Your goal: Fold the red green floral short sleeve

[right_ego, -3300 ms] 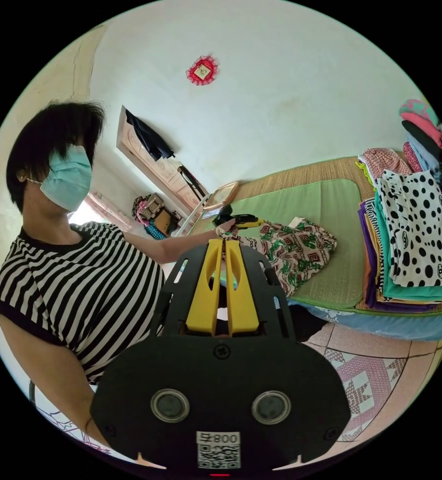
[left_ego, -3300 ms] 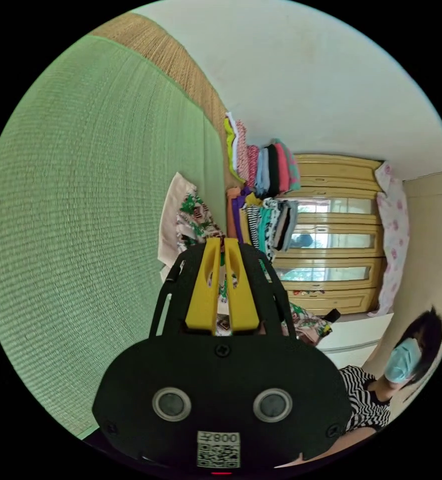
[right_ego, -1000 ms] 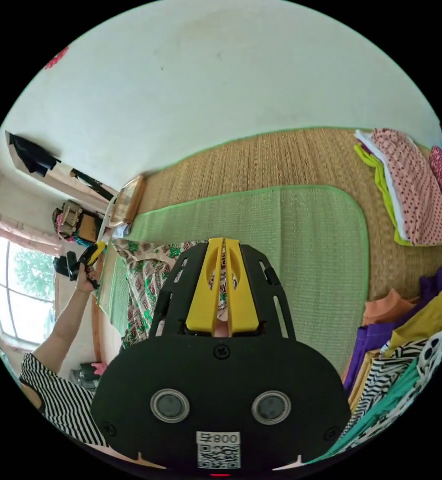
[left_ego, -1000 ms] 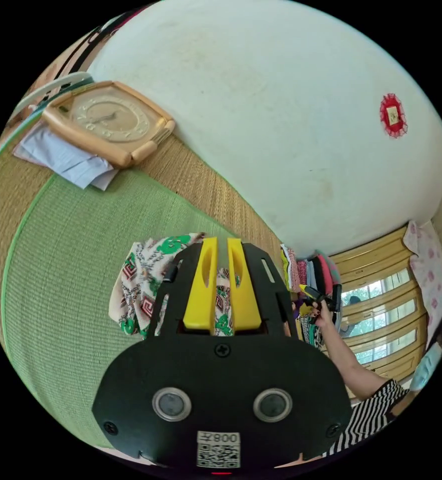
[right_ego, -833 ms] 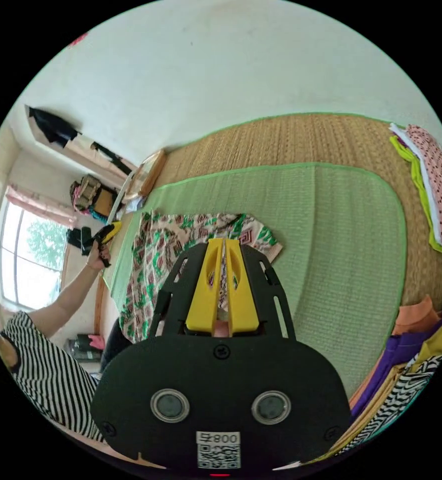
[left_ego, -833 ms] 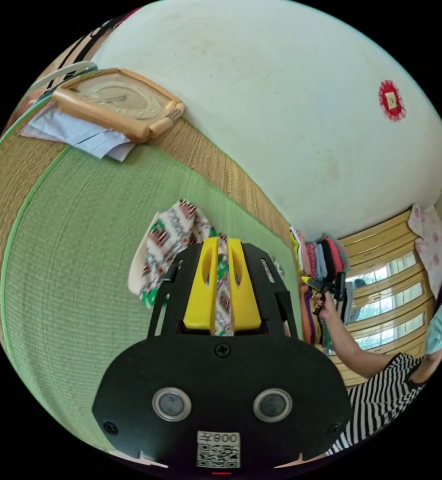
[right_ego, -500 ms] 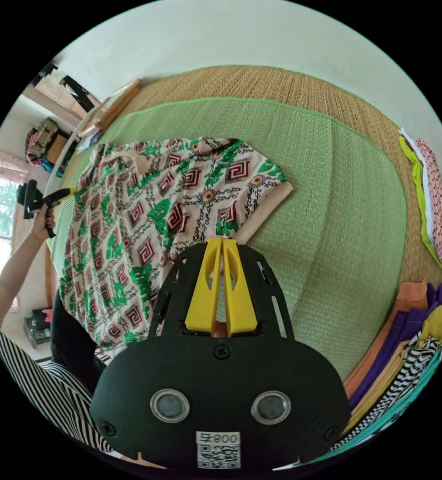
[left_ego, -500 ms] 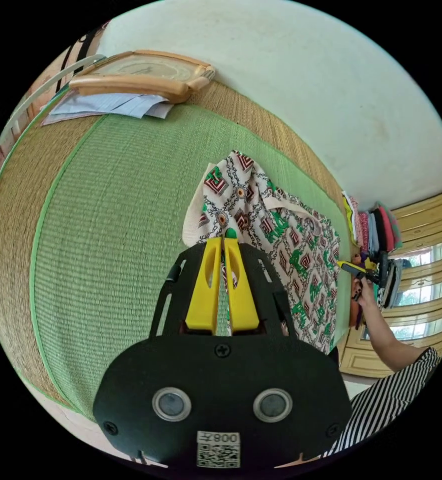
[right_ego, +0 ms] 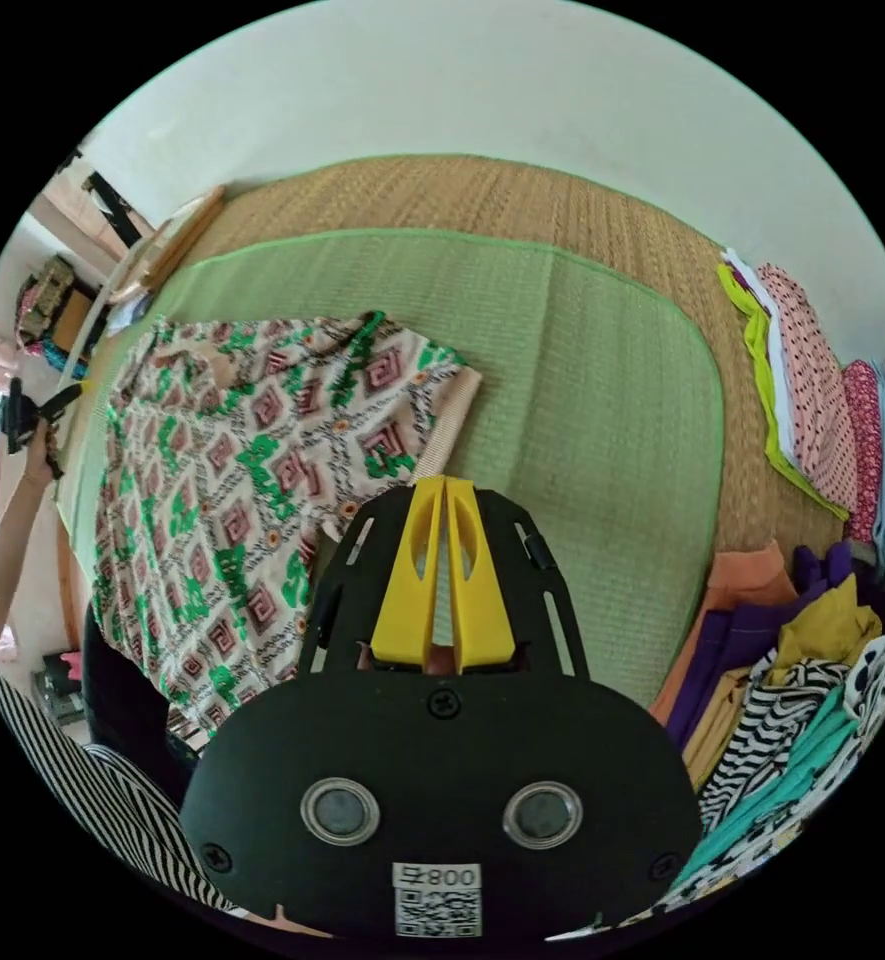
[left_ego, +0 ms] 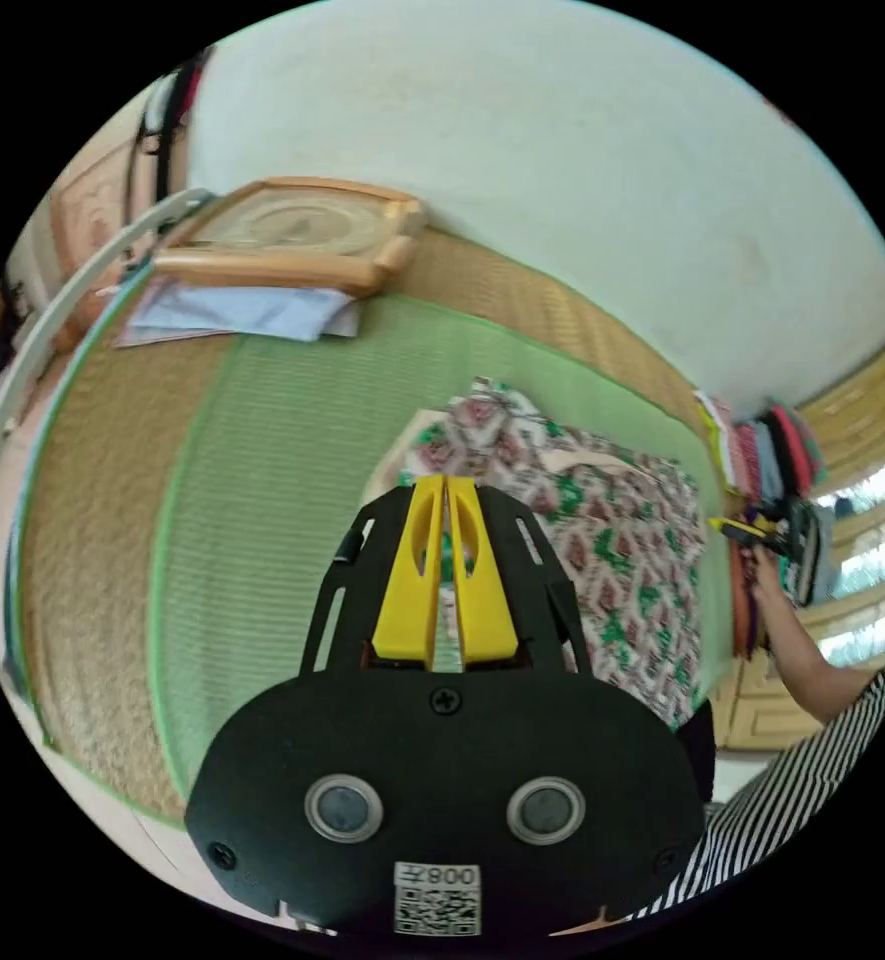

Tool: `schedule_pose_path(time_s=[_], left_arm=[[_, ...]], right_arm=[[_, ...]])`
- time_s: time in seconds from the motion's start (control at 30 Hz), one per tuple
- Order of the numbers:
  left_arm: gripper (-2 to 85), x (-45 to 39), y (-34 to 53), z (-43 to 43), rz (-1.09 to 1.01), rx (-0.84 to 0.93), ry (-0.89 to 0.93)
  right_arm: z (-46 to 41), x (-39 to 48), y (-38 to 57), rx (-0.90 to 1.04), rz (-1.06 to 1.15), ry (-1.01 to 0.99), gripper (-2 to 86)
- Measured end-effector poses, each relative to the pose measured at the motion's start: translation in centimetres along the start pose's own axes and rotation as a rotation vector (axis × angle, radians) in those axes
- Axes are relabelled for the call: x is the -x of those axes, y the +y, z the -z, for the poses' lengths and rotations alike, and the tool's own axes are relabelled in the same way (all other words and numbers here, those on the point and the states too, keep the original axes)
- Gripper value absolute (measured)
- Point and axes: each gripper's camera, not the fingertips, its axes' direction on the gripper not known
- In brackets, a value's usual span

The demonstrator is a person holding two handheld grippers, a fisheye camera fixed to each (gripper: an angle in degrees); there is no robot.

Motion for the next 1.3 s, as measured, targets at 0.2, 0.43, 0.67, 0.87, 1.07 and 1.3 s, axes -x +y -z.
schedule_pose_path(time_s=[0.2,0.43,0.67,0.87,1.07,1.3], left_arm=[[5.7,-1.8,-3.6,-8.0,0.000,0.118,0.154],[1.5,0.8,-5.2,-11.0,0.063,0.149,0.196],[0.4,1.8,-7.3,-10.6,0.008,0.084,0.249],[0.9,2.5,-11.8,-10.2,-0.017,0.028,0.267],[2.3,5.5,-10.0,-7.9,-0.015,-0.002,0.240],[4.7,14.1,1.1,-2.5,0.144,-0.013,0.058]], right_arm=[[-2.7,11.6,-4.8,-0.077,0.326,-0.010,7.4],[-8.9,19.4,-7.5,-0.012,0.573,0.073,8.0],[-9.3,20.1,-9.1,-0.073,0.546,0.166,1.2],[-7.4,17.1,-16.7,-0.087,0.425,0.121,1.5],[-9.6,14.9,-19.4,-0.012,0.337,0.011,5.2],[-10.7,14.7,-15.0,-0.093,0.308,-0.032,6.1]])
